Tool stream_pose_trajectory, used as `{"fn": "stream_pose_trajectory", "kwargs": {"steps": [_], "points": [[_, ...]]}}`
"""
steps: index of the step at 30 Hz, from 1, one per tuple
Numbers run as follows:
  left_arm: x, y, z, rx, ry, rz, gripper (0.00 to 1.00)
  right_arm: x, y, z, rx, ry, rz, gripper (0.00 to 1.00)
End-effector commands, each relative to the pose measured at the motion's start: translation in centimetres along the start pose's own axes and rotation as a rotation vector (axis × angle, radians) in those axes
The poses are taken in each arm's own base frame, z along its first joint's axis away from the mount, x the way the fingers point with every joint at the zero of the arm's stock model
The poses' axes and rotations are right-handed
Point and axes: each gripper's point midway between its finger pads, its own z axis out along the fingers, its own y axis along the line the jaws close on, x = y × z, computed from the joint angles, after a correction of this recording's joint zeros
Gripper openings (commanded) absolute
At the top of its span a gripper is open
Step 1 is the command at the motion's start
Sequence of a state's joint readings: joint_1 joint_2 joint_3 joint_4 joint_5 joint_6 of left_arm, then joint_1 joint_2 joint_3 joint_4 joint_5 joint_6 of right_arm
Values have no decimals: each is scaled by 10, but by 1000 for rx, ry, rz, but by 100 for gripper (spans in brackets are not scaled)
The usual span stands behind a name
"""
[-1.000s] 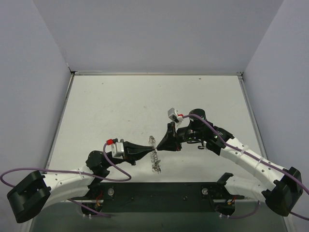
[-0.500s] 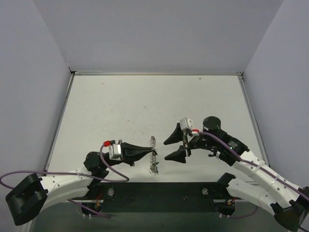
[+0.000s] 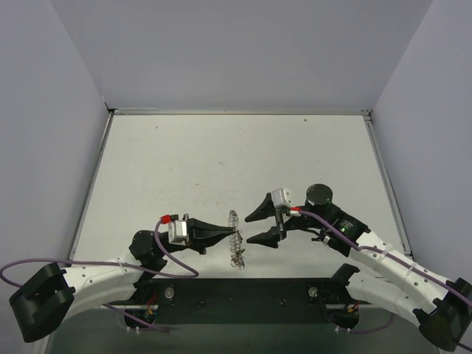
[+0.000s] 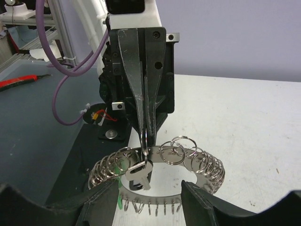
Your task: Put the keys on the keyring
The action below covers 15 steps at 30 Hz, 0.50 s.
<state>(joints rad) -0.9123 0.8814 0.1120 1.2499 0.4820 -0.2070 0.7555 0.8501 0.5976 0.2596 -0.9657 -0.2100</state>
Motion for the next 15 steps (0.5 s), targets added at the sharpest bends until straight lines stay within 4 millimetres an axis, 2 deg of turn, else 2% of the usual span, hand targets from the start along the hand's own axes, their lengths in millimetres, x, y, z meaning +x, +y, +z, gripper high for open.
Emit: {"fn": "stream_pose_trajectory", "kwargs": {"steps": [1,4,9,15], "points": [[-44,-5,13,46,-134,63,0,-37,-1,4,-30,-113,-141,55],[-44,-5,14,51,-134,61,0,-40,0,6,-42,-115,-134,53],[-42,-4,14,45,-129,60,0,-41,4,8,-68,-115,-111,40],[-40,-5,17,59,-123,59,0,-41,7,8,-77,-114,-98,36]]}}
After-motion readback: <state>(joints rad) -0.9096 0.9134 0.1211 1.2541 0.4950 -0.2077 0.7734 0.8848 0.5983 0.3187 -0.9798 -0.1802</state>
